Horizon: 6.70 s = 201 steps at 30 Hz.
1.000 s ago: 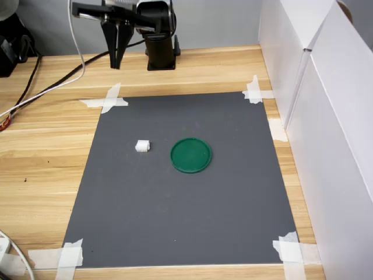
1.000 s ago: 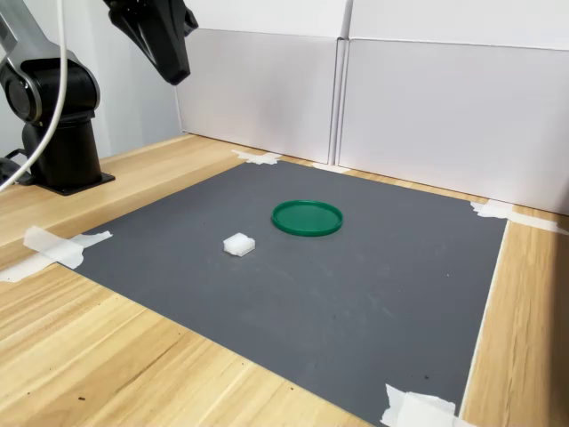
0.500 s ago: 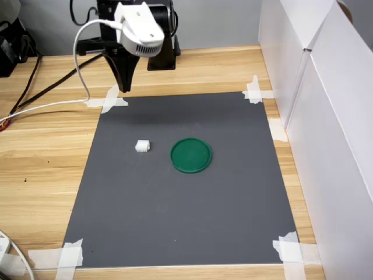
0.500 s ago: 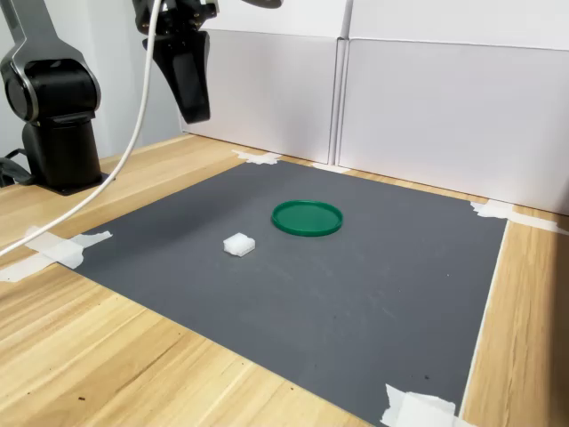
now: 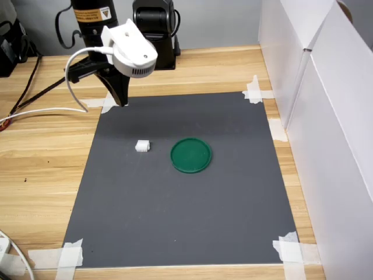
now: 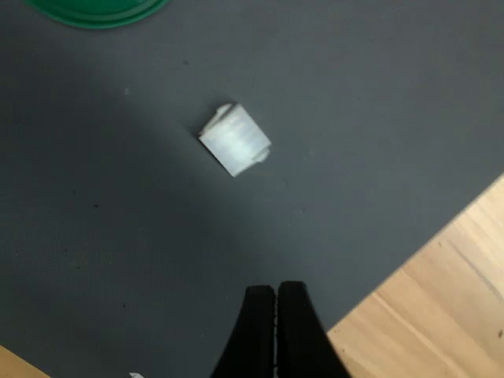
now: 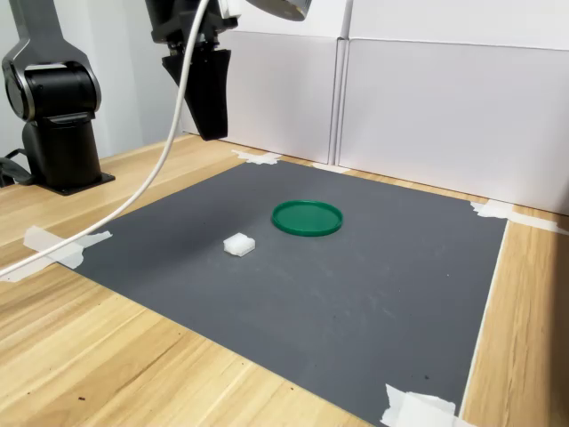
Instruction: Grasp a white terminal and put it in the green lid.
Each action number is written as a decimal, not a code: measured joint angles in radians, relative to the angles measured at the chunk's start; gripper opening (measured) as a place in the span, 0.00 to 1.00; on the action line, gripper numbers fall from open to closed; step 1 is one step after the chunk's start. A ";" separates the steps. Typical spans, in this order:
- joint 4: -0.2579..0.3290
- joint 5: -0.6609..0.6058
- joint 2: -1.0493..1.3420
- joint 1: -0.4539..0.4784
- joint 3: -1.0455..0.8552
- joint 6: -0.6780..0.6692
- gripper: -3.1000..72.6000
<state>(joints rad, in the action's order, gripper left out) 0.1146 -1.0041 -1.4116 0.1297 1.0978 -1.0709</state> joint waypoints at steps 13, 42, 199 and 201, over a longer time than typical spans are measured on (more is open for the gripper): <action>-0.001 0.136 -0.013 0.000 -0.049 -0.054 0.69; -0.133 0.124 -0.149 -0.112 -0.074 -0.064 0.82; 0.096 0.211 0.323 -0.370 -0.009 0.253 0.02; 0.096 0.269 0.402 -0.370 -0.064 0.315 0.02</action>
<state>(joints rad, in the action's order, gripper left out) 0.2110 -0.7353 -1.0091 -0.2402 1.0340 -0.7559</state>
